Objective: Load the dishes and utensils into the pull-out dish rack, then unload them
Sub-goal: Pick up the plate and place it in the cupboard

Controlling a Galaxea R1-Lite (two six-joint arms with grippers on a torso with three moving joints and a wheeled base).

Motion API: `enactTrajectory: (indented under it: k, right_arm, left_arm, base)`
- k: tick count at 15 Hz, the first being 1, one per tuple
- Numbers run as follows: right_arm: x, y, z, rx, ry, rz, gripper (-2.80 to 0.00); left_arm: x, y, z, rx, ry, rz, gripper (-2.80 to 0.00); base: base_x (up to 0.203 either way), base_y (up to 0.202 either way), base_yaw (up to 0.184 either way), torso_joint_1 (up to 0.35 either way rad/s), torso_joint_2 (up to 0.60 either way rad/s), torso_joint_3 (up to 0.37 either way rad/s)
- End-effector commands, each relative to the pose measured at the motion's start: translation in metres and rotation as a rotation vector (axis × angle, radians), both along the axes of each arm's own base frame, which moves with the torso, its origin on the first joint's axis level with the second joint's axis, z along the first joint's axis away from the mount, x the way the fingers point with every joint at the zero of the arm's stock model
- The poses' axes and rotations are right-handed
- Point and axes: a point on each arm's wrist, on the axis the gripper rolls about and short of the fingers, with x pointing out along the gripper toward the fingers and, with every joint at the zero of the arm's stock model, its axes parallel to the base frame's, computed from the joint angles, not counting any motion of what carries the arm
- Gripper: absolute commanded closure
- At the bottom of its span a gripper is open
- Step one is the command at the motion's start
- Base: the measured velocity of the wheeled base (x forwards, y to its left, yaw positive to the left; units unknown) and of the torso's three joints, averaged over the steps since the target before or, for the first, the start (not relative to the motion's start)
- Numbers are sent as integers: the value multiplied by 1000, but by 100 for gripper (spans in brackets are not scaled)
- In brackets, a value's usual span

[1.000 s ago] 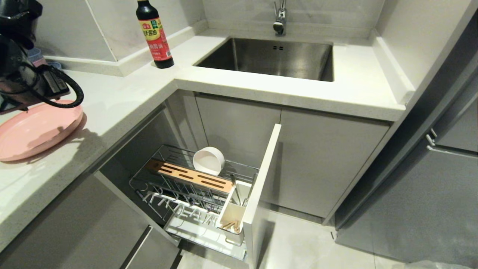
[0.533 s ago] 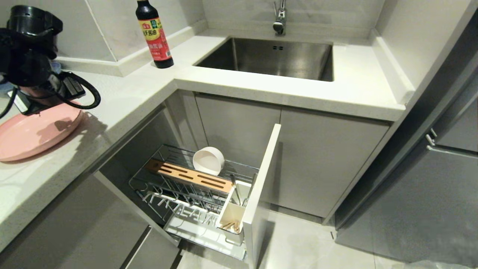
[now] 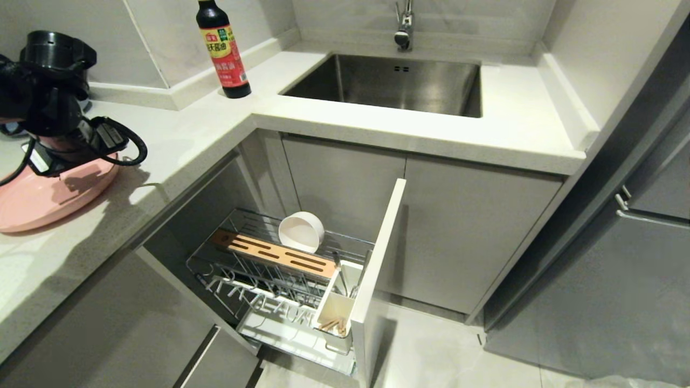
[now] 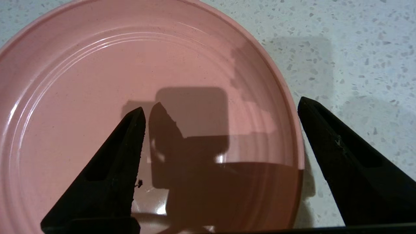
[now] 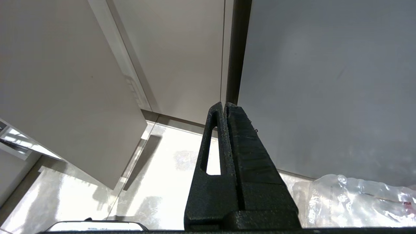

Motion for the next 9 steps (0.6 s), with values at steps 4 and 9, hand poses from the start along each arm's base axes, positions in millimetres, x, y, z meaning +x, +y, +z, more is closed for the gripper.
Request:
enactTrajectory:
  k: [4,9]
  right_arm:
    - [0,0,0,0,0,1,0]
    - [0,0,0,0,0,1,0]
  left_arm:
    - [3,1,-4,-15,0,10,-280]
    - [5,1,-6,-24,4,-1,-280]
  base:
    - [0,0,0,0,0,0]
    - [0,0,0,0,0,0]
